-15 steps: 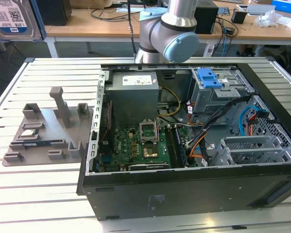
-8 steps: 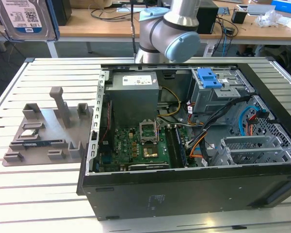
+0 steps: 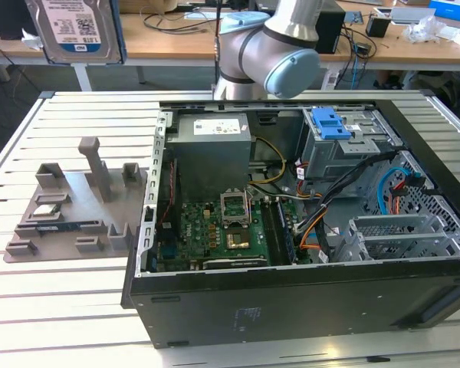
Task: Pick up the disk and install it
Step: 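Pick up the disk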
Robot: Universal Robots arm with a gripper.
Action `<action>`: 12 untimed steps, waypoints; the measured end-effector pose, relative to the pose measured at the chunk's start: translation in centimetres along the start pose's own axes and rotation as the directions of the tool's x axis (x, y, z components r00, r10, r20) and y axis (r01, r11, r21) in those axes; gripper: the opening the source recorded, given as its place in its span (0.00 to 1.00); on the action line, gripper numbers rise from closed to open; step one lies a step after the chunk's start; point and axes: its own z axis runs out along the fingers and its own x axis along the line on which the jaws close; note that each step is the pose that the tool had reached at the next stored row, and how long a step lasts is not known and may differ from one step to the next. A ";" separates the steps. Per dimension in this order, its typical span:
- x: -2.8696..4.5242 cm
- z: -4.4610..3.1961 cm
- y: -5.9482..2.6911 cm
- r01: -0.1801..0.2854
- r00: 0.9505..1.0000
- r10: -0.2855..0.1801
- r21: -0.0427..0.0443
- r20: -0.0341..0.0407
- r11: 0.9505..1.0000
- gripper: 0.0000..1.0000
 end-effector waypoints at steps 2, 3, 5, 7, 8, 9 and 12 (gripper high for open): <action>0.03 -0.06 -1.17 0.000 1.000 0.000 -0.001 0.000 1.000 0.37; 0.03 -0.11 -1.83 0.000 1.000 0.000 -0.002 0.000 1.000 0.37; 0.05 -0.15 -2.75 0.000 1.000 0.000 -0.003 0.000 1.000 0.37; 0.07 -0.20 -3.61 0.000 1.000 0.000 -0.003 0.000 1.000 0.37; 0.07 -0.24 -4.29 0.000 1.000 0.000 -0.004 0.000 1.000 0.37; 0.08 -0.26 -4.72 0.000 1.000 0.000 -0.004 0.000 1.000 0.37; 0.11 -0.34 -6.17 0.000 1.000 0.000 -0.005 0.000 1.000 0.37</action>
